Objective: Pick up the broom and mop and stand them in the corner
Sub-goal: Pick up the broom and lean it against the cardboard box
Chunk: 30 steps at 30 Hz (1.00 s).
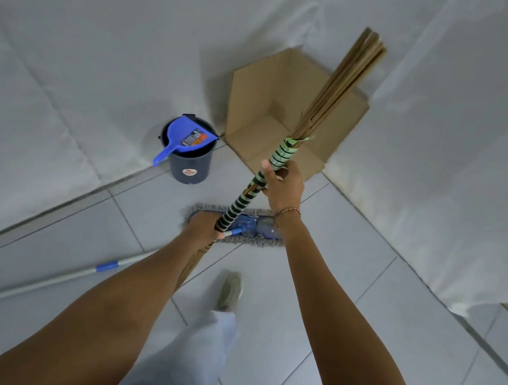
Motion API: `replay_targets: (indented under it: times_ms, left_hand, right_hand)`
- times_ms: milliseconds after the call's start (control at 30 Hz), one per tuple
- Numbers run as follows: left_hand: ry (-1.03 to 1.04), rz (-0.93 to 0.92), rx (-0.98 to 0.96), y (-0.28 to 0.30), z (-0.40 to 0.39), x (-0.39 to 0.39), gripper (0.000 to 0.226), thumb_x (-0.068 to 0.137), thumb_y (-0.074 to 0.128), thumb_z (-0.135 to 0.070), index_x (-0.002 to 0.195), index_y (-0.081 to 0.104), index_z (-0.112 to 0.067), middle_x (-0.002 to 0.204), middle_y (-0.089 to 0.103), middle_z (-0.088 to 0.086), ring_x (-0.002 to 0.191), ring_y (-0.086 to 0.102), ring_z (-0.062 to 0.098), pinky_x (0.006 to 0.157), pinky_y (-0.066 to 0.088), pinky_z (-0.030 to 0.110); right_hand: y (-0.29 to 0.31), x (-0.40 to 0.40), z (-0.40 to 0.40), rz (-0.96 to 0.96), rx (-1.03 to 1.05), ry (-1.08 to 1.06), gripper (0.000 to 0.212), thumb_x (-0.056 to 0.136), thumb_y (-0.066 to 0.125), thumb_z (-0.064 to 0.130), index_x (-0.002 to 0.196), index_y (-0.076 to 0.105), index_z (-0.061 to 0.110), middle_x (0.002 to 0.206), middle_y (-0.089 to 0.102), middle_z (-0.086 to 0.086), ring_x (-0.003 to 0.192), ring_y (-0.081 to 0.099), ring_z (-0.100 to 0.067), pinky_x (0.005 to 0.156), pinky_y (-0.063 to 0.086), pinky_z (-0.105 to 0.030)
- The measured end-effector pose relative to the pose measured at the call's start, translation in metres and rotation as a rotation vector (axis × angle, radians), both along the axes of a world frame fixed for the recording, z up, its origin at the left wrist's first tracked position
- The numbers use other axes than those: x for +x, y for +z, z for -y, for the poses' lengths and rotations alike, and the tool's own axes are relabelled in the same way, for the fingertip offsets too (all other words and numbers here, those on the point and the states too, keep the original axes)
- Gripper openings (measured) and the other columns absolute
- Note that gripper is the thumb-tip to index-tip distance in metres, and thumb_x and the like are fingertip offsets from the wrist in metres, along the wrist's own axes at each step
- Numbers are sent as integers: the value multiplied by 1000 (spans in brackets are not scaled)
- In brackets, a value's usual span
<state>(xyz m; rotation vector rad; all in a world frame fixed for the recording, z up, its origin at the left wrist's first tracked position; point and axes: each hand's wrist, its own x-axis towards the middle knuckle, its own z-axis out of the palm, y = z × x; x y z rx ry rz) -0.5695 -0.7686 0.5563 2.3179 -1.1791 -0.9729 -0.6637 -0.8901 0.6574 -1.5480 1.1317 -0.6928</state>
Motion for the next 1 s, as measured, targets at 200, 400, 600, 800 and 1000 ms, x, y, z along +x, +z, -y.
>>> replay_targets:
  times_ms: [200, 400, 600, 800, 1000]
  left_hand:
    - [37, -60, -49, -30, 161, -3, 27, 80, 65, -11, 99, 62, 6, 101, 70, 26, 98, 62, 40, 81, 48, 43]
    - [8, -128, -36, -21, 307, 23, 26, 80, 67, -15, 96, 61, 4, 100, 70, 22, 94, 63, 36, 79, 49, 39]
    - [-15, -131, -58, -3, 434, 54, 24, 80, 66, -18, 93, 61, 2, 96, 70, 19, 91, 64, 34, 78, 50, 37]
    - [23, -125, -69, -19, 548, 70, 27, 78, 69, -20, 95, 63, 1, 100, 72, 17, 94, 65, 31, 80, 48, 34]
    - [180, -152, -35, -33, 673, 86, 29, 77, 71, -16, 99, 65, 2, 102, 72, 19, 98, 66, 32, 76, 41, 27]
  right_hand:
    - [-9, 8, 146, -68, -52, 1, 37, 84, 66, 28, 109, 56, 2, 91, 60, -3, 83, 59, -21, 69, 55, -25]
    - [9, 33, 287, -118, -60, -11, 39, 85, 65, 29, 112, 55, 4, 92, 61, -3, 83, 57, -17, 77, 55, -35]
    - [28, 60, 411, -118, -82, -23, 40, 82, 67, 35, 110, 56, 9, 92, 63, -1, 92, 65, -27, 82, 57, -49]
    - [14, 78, 537, -119, -88, 50, 37, 80, 68, 34, 106, 55, 11, 95, 63, -4, 96, 64, -28, 82, 57, -52]
    - [4, 105, 671, -155, -82, 225, 38, 82, 68, 30, 108, 57, 5, 105, 67, -12, 94, 62, -24, 74, 53, -20]
